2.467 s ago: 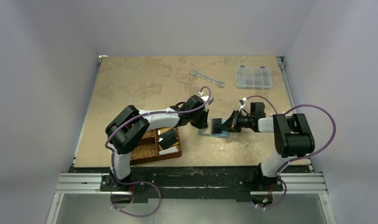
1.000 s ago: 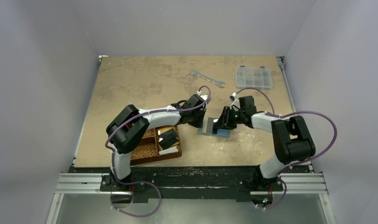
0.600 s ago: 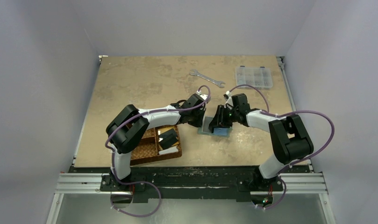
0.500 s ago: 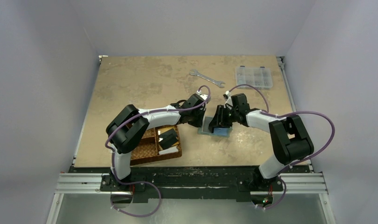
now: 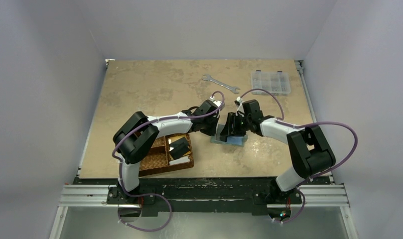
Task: Put the credit cards into the card holder
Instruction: Insert the credit card into the card holder.
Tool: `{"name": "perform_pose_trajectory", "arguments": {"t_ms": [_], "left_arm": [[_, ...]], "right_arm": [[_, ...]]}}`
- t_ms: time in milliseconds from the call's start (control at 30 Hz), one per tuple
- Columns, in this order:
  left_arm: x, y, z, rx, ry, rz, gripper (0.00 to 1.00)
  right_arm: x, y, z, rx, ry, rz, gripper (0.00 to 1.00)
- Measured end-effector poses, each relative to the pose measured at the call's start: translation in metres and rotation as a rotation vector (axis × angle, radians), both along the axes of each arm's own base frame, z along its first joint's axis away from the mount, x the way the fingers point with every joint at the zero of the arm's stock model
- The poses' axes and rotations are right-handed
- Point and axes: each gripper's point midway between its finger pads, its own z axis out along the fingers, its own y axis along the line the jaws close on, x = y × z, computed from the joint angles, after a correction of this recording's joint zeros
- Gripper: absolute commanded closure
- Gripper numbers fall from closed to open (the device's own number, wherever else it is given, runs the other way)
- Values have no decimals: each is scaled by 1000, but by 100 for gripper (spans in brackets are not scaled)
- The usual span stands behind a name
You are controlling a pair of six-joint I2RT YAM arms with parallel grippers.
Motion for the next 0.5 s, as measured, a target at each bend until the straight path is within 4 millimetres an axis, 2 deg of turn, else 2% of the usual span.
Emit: {"name": "perform_pose_trajectory", "arguments": {"t_ms": [67,267,500], "left_arm": [[0,0,0,2,1,0,95],[0,0,0,1,0,0,94],[-2,1,0,2,8,-4,85]], "right_arm": [[1,1,0,-9,-5,1,49],[1,4,2,-22,-31,26,39],[8,8,12,-18,-116,60,37]]}}
